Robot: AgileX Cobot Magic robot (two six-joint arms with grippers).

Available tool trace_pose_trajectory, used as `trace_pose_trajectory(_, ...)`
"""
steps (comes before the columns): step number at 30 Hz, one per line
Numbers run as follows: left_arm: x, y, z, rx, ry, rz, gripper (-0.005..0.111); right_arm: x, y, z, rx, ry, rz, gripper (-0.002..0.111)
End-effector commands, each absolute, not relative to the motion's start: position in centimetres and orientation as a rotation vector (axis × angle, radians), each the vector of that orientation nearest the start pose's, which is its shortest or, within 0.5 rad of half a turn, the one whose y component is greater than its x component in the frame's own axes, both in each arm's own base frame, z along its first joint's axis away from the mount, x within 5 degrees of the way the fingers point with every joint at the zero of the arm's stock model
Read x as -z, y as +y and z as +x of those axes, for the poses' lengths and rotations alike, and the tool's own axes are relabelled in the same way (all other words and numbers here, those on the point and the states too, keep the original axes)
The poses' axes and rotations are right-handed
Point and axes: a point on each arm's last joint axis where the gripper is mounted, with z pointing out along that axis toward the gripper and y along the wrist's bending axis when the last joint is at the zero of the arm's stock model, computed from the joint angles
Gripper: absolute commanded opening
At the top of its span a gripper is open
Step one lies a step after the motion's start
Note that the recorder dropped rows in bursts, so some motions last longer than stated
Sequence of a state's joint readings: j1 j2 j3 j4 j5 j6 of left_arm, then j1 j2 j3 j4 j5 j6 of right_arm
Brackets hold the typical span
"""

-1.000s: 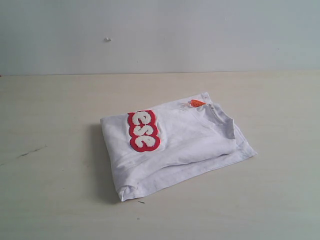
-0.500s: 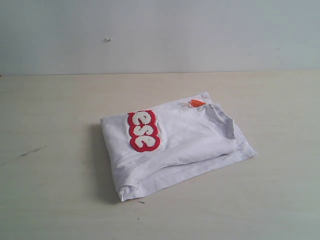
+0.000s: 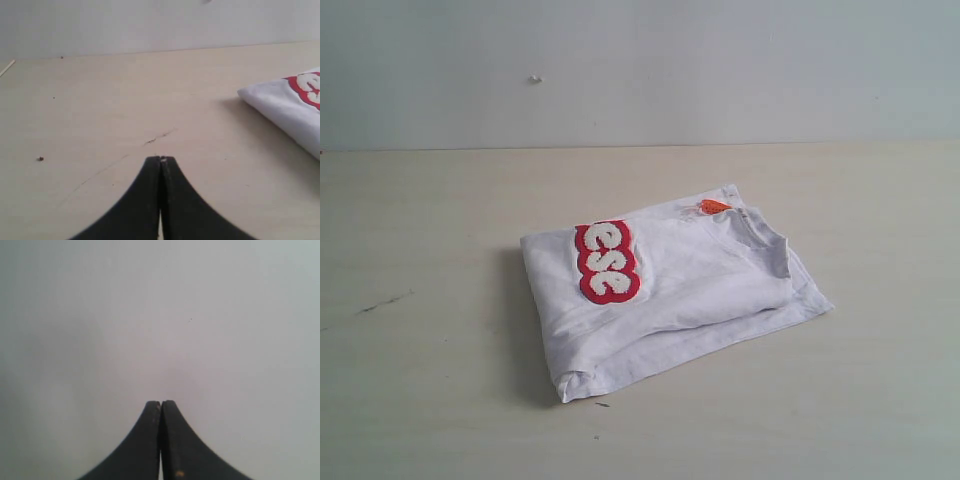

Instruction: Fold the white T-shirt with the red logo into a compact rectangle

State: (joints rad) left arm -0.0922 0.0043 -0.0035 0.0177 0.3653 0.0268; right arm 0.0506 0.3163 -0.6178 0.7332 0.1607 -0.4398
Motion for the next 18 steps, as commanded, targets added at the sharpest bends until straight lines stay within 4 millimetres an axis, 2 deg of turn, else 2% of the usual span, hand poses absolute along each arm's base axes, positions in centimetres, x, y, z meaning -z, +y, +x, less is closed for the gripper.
trace_pose_trajectory(1,-18.09,-0.45,5.29,0.03,1.838,0.12,0.0,-38.41,1.25,5.47,-0.351,1.319,0.063,0.0)
trace_pose_trajectory(18,-18.09,-0.45,5.29,0.03,1.838,0.12,0.0,-38.41,1.23,5.48,-0.342,1.319,0.058,0.0)
